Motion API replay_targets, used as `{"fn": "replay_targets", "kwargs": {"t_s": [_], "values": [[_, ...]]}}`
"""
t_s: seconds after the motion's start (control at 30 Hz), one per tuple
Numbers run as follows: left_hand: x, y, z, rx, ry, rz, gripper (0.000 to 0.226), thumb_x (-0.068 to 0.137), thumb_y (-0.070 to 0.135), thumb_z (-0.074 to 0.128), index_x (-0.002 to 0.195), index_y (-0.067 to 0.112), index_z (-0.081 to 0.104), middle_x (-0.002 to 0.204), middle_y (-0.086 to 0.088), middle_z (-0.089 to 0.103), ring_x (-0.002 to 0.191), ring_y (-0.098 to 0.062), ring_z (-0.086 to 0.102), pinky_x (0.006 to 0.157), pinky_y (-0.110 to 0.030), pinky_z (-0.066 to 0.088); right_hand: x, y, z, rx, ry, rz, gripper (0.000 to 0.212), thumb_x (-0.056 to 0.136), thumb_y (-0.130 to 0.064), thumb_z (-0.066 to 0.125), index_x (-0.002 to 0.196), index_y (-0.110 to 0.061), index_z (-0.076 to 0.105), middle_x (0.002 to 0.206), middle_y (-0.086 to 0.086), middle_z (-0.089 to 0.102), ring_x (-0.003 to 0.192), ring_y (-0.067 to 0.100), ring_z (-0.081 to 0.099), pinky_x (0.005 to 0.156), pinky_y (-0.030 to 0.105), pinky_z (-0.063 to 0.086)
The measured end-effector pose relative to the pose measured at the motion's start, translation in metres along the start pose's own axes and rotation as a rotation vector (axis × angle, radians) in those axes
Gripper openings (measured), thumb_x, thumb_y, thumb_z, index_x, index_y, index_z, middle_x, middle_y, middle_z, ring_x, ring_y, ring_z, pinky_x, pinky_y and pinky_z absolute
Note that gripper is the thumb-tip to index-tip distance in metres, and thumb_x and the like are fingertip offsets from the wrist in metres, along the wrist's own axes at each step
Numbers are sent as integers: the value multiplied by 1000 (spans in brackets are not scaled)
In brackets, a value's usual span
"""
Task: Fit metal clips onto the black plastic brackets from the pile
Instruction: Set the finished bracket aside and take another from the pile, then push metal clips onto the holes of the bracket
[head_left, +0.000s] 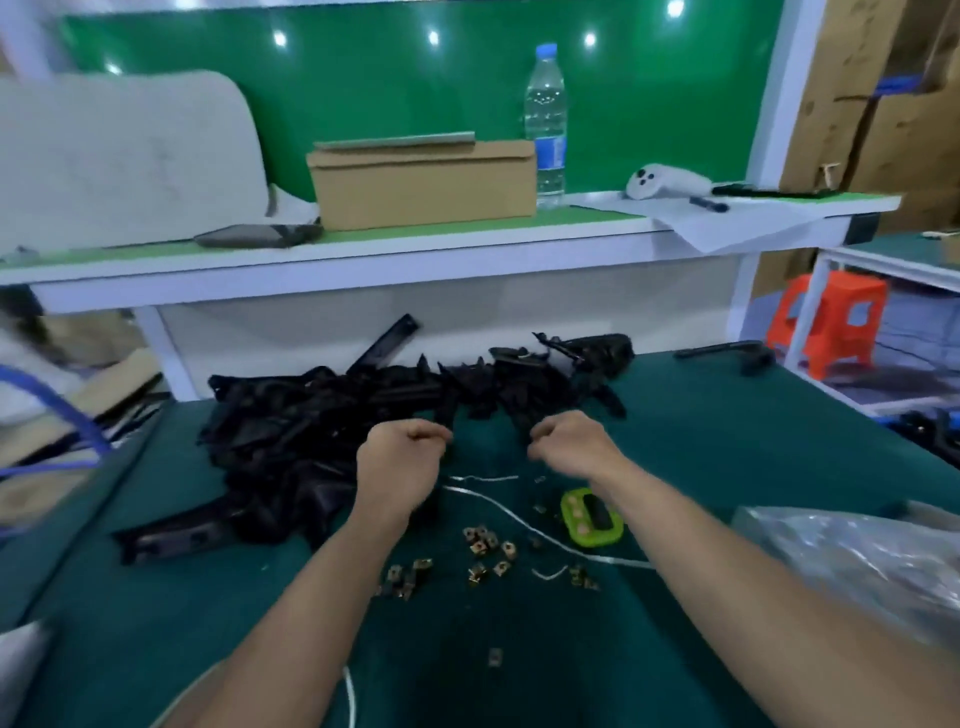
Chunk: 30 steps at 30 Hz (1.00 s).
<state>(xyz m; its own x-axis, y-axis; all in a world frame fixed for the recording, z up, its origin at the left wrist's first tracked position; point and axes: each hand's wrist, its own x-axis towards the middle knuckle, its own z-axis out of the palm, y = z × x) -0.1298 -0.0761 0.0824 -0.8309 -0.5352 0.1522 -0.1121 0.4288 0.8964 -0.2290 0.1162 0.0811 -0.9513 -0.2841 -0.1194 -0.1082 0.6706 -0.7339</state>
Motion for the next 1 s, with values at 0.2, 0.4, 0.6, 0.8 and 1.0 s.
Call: {"fn": "replay_targets", "kwargs": {"t_s": [0.2,0.4,0.6,0.8,1.0], "values": [[-5,-53,-41,157,-100,-13,39,88,6,61,69,36,78,56,8,70,36,-4,48,37,-18,37,29,-33,66,-49,-106,-29,54,93,-11,58,146,-21,50,151,2,46,120,23,56,89,32,49],[-22,-75,-25,496,-126,176,27,86,25,64,109,30,78,108,9,74,103,-12,63,90,-27,50,53,-58,114,-3,-53,37,35,92,-8,55,125,-12,66,132,12,61,115,28,61,88,36,53],[-41,-93,-4,687,-91,312,46,95,48,52,138,32,60,154,15,46,149,-15,24,121,-29,12,89,-78,134,157,126,236,29,95,-27,59,69,-17,52,66,1,54,70,18,65,68,32,58],[-36,-96,-10,771,-114,355,48,101,51,41,145,33,51,160,14,37,153,-12,12,118,-24,-4,113,-83,140,15,90,205,25,85,-39,73,75,-20,60,71,-3,62,60,16,61,54,25,51],[-36,-93,-6,829,-96,327,47,102,49,40,143,32,55,158,11,41,152,-14,23,116,-26,-13,109,-66,94,116,41,249,18,78,-16,64,69,-15,49,68,0,51,57,19,52,56,27,46]]}}
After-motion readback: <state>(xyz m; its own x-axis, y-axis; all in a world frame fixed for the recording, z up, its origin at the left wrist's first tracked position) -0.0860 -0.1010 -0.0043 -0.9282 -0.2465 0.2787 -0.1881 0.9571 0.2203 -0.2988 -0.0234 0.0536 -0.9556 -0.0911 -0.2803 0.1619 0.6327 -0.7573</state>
